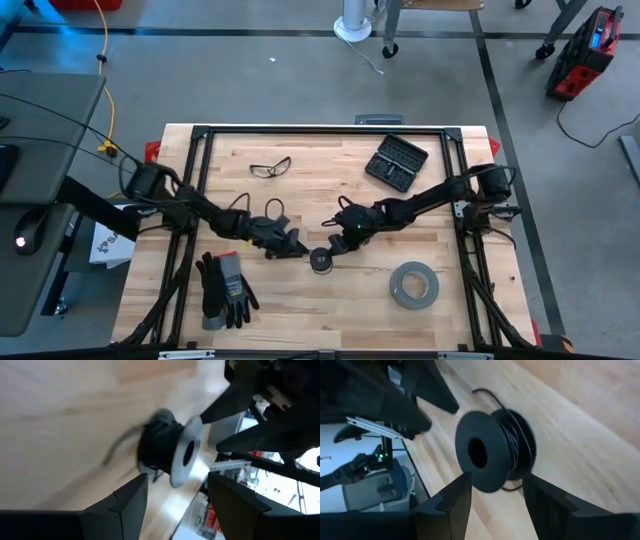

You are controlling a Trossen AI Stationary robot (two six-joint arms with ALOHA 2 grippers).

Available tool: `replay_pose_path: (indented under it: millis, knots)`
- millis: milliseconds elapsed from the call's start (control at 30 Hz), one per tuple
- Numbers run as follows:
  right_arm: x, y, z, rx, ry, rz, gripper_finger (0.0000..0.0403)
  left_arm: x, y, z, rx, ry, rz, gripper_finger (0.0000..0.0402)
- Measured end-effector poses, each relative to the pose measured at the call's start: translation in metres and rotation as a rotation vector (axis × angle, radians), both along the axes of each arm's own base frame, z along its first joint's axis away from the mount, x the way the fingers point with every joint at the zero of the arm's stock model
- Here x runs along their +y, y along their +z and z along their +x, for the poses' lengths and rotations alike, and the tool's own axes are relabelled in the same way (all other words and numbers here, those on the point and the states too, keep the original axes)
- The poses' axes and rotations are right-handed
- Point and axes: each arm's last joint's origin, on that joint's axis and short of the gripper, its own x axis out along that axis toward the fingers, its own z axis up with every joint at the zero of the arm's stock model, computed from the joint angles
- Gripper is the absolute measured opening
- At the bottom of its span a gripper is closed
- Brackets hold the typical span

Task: Coil cords
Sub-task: Uncoil the black wire from the black spool

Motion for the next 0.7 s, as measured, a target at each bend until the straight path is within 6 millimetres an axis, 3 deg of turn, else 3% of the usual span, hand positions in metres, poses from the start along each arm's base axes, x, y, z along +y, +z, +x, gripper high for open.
replay_pose_path:
  millis: [267, 700]
  knots:
    - [0.009, 0.002, 0.001, -0.019, -0.048, -0.026, 0.0169, -0.005, -0.002, 0.014, -0.026, -0.032, -0.011, 0.0200]
    - [0.011, -0.001, 0.001, -0.015, -0.073, -0.054, 0.0155, -0.004, -0.008, 0.014, 0.006, -0.012, -0.024, 0.0200]
